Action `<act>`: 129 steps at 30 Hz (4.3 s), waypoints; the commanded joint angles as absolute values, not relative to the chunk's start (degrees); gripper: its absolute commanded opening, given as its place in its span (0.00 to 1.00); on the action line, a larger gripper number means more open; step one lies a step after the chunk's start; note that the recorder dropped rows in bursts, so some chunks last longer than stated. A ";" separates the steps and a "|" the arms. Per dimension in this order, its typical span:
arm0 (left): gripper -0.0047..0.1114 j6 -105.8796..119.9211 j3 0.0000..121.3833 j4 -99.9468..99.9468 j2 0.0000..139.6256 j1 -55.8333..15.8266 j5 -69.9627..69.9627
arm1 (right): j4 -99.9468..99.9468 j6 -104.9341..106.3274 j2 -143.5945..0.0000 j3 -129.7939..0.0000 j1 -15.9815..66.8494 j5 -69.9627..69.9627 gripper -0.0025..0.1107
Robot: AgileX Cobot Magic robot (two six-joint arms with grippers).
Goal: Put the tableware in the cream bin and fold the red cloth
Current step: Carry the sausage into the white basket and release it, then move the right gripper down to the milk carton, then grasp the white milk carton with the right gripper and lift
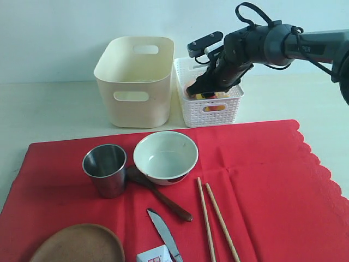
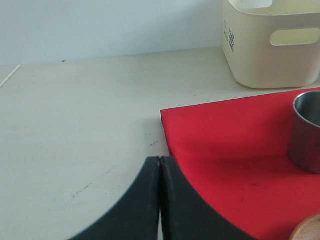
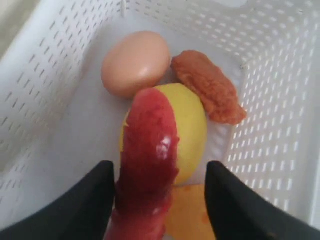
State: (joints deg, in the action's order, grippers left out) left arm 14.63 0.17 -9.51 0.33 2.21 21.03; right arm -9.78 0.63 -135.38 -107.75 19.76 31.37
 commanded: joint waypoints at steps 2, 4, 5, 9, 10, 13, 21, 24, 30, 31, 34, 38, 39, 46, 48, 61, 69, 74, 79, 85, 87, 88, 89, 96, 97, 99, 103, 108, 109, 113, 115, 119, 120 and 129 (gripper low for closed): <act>0.04 14.63 0.00 -9.32 0.00 2.37 20.56 | -10.06 -0.63 -131.95 -108.40 19.62 34.83 0.62; 0.04 14.63 0.00 -9.32 0.00 2.37 20.56 | -10.06 -0.65 -130.97 -108.40 19.62 37.51 0.64; 0.04 14.63 0.00 -9.32 0.00 2.37 20.56 | -10.06 -0.75 -130.58 -108.40 19.62 38.68 0.64; 0.04 14.63 0.00 -9.32 0.00 2.37 20.56 | -10.06 -0.75 -128.68 -108.30 19.62 44.21 0.64; 0.04 14.63 0.00 -9.32 0.00 2.37 20.56 | -10.06 -0.95 -128.14 -108.30 19.62 45.40 0.64; 0.04 14.63 0.00 -9.32 0.00 2.37 20.56 | -9.80 -1.81 -126.41 -107.90 19.62 48.04 0.64; 0.04 14.63 0.00 -9.32 0.00 2.37 20.56 | -9.38 -1.81 -113.91 -89.67 19.62 36.60 0.64; 0.04 14.63 0.00 -9.32 0.00 2.37 20.56 | -9.22 -3.64 -108.15 -82.44 19.62 31.03 0.64; 0.04 14.63 0.00 -9.32 0.00 2.37 20.56 | 1.47 -0.40 -97.23 -68.74 20.04 24.53 0.64; 0.04 14.63 0.00 -9.32 0.00 2.37 20.56 | 4.86 2.83 -95.04 -66.11 20.42 24.25 0.64; 0.04 14.63 0.00 -9.32 0.00 2.37 20.56 | 10.68 9.08 -91.52 -61.25 22.64 24.18 0.64; 0.04 14.63 0.00 -9.32 0.00 2.37 20.56 | 10.68 12.18 -90.18 -58.63 30.41 29.26 0.61; 0.04 14.63 0.00 -9.32 0.00 2.37 20.56 | 10.68 12.33 -90.18 -58.63 32.49 31.47 0.59; 0.04 14.63 0.00 -9.32 0.00 2.37 20.56 | 17.06 12.43 -90.18 -58.63 43.01 44.89 0.57; 0.04 14.63 0.00 -9.32 0.00 2.37 20.56 | 18.13 13.36 -90.18 -58.63 45.46 45.77 0.57; 0.04 14.63 0.00 -9.32 0.00 2.37 20.56 | 17.89 17.93 -90.30 -58.63 56.53 47.49 0.73; 0.04 14.63 0.00 -9.32 0.00 2.37 20.56 | 9.64 -0.37 -95.35 -58.63 60.93 48.24 0.74; 0.04 14.63 0.00 -9.32 0.00 2.37 20.56 | 4.10 -16.14 -98.47 -58.63 62.64 48.51 0.74; 0.04 14.63 0.00 -9.32 0.00 2.37 20.56 | 4.40 -23.60 -100.45 -58.63 63.34 47.14 0.74; 0.04 14.63 0.00 -9.32 0.00 2.37 20.56 | 4.63 -28.77 -101.60 -58.63 63.34 42.33 0.74; 0.04 14.63 0.00 -9.32 0.00 2.37 20.56 | 4.63 -28.77 -102.36 -58.63 63.34 40.58 0.74; 0.04 14.63 0.00 -9.32 0.00 2.37 20.56 | 4.63 -28.77 -102.85 -58.63 63.34 40.48 0.74; 0.04 14.63 0.00 -9.32 0.00 2.37 20.56 | 4.63 -28.77 -103.44 -58.63 63.34 40.42 0.74; 0.04 14.63 0.00 -9.32 0.00 2.37 20.56 | 4.02 -28.77 -107.17 -58.63 63.34 40.32 0.74; 0.04 14.63 0.00 -9.32 0.00 2.37 20.56 | 3.84 -28.77 -107.58 -58.63 63.34 40.20 0.74; 0.04 14.63 0.00 -9.32 0.00 2.37 20.56 | 3.63 -28.98 -108.21 -58.63 63.34 40.20 0.74; 0.04 14.63 0.00 -9.32 0.00 2.37 20.56 | 2.79 -29.33 -109.19 -58.63 63.34 40.20 0.65; 0.04 14.63 0.00 -9.32 0.00 2.37 20.56 | 1.00 -30.12 -109.34 -58.63 63.34 40.20 0.29; 0.04 14.63 0.00 -9.32 0.00 2.37 20.56 | 1.00 -30.12 -109.34 -58.63 63.34 40.20 0.23; 0.04 14.63 0.00 -9.32 0.00 2.37 20.56 | 1.00 -29.85 -107.13 -58.63 63.34 40.94 0.02; 0.04 14.63 0.00 -9.32 0.00 2.37 20.56 | 0.50 -29.63 -104.38 -58.63 63.34 41.03 0.02; 0.04 14.63 0.00 -9.32 0.00 2.37 20.56 | -0.97 -24.83 -96.77 -58.63 63.34 41.85 0.02; 0.04 14.63 0.00 -9.32 0.00 2.37 20.56 | -1.64 -23.77 -95.63 -58.63 63.34 41.85 0.02; 0.04 14.63 0.00 -9.32 0.00 2.37 20.56 | -17.42 -24.28 -86.18 -58.63 59.12 40.59 0.02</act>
